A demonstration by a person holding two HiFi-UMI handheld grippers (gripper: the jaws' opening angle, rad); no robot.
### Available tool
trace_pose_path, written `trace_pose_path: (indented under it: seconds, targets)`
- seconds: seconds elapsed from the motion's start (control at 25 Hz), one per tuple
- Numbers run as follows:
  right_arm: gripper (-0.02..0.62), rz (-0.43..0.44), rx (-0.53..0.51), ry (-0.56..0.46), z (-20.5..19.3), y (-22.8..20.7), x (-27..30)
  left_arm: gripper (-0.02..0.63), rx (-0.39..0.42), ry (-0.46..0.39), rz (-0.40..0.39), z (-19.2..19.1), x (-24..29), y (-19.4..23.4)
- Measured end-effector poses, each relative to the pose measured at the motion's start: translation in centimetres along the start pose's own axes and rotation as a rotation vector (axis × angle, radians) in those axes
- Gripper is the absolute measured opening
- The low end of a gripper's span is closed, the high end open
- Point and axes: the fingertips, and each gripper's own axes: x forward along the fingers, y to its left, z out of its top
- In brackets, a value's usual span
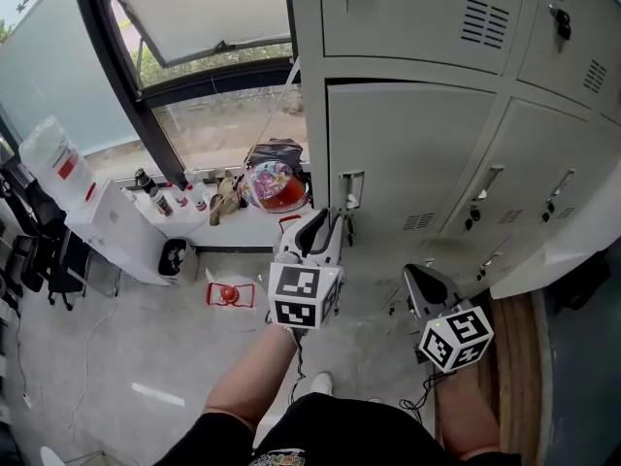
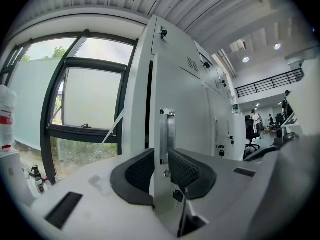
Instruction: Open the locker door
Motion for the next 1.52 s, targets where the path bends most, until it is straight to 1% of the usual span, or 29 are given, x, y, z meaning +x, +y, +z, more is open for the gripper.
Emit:
trace_pose_path:
  seconds: [0.16,0.36,0.48,0.68,0.84,0.92,1.16,1.24,1.36,1.44,1.52]
  targets:
    - [0.054,-0.015,0.010,0.008,-0.5,-0.2,0.3,0.105,0.006,-0.001,-0.008,0.1,1.4,0.3]
    - [0.054,-0.042,0.022,0.014,-0.8,-0.7,0.3,0.120,0.020,-0.003,-0.031,0.2,2.8,0.1]
    - [0.054,-0.055,0.027,0.017,-0.9,-0.9,0.2,0.137,0.017,-0.009,-0.030,0.4,3.3,0.4]
    - [0.052,-0.065,0.033,0.023,-1.1,-1.0,0.3,0.164,0.020,-0.022,-0.001,0.6,3.9,1.0]
    - [0.052,-0.067,0.037,0.026,-1.2,-1.1,0.4,0.167,0.019,-0.025,0.012,0.6,4.4,1.3]
    - [0.052,-0.068,0.041,0.028,-1.3,-1.2,0.5,0.167,0.034,-0.028,0.027,0.6,4.4,1.3]
    - [0.052,-0.057,0.049,0.032,-1.5,-1.0,1.0,0.167,0.059,-0.045,0.141,0.6,4.6,1.6]
    - [0.054,-0.052,0.047,0.032,-1.5,-0.9,1.1,0.167,0.063,-0.048,0.162,0.6,4.7,1.6]
    - [0.054,-0.049,0.049,0.032,-1.5,-0.9,1.1,0.167,0.065,-0.044,0.163,0.6,4.7,1.5]
    - [0.052,-0.048,0.052,0.031,-1.5,-1.0,1.0,0.150,0.062,-0.036,0.152,0.5,4.8,1.4]
    - [0.054,-0.047,0.055,0.030,-1.5,-1.1,0.9,0.150,0.055,-0.031,0.149,0.5,4.8,1.4]
